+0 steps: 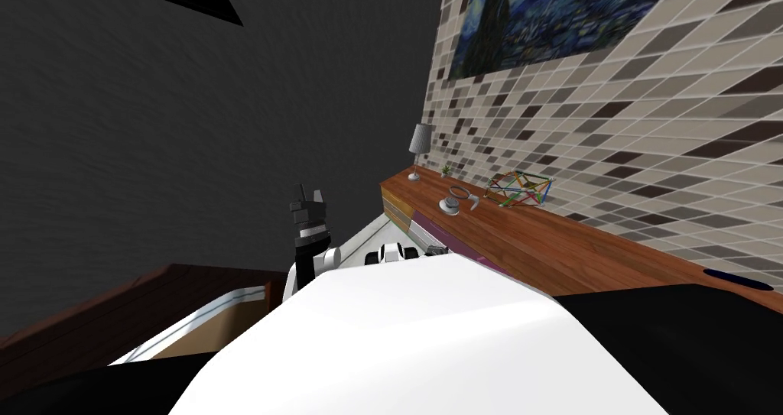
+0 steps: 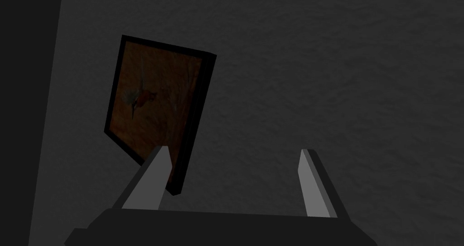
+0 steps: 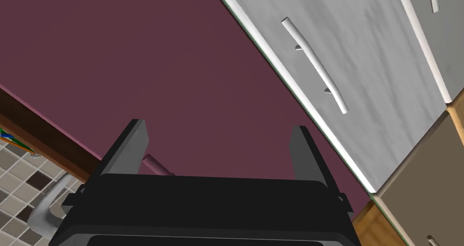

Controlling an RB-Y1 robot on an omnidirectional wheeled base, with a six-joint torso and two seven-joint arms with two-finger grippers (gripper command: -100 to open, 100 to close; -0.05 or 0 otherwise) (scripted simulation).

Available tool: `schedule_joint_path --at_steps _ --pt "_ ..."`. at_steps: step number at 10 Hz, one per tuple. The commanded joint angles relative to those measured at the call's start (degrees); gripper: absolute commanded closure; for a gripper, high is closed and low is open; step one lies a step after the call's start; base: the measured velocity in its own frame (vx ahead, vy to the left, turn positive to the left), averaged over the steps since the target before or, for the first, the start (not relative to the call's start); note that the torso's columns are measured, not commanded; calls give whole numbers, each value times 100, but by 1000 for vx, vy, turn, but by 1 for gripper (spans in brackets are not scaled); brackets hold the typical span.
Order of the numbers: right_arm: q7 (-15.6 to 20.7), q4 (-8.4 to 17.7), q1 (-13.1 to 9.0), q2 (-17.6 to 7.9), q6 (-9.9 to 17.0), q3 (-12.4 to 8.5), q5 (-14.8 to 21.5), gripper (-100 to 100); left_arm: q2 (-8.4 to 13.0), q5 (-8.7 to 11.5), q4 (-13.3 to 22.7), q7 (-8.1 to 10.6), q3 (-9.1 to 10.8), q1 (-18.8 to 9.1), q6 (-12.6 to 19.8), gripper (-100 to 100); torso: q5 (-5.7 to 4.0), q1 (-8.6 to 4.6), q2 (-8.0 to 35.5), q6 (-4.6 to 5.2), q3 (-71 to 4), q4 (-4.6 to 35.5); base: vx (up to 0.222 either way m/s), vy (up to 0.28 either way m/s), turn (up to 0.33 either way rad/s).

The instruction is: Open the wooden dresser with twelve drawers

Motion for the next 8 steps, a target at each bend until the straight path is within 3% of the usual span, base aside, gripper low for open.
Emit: schedule_joint_path --at_steps 1,3,8 --pt "-4 374 -59 -53 417 198 314 -100 0 0 0 0 0 0 0 0 0 -4 6 3 2 1 62 32 44" --pt "-4 493 -59 -53 422 198 314 -100 0 0 0 0 0 0 0 0 0 1 2 1 0 0 40 19 21" --pt "-16 1436 -189 -106 1224 670 1026 -100 0 0 0 0 0 0 0 0 1 2 -4 1 -3 -1 74 30 54"
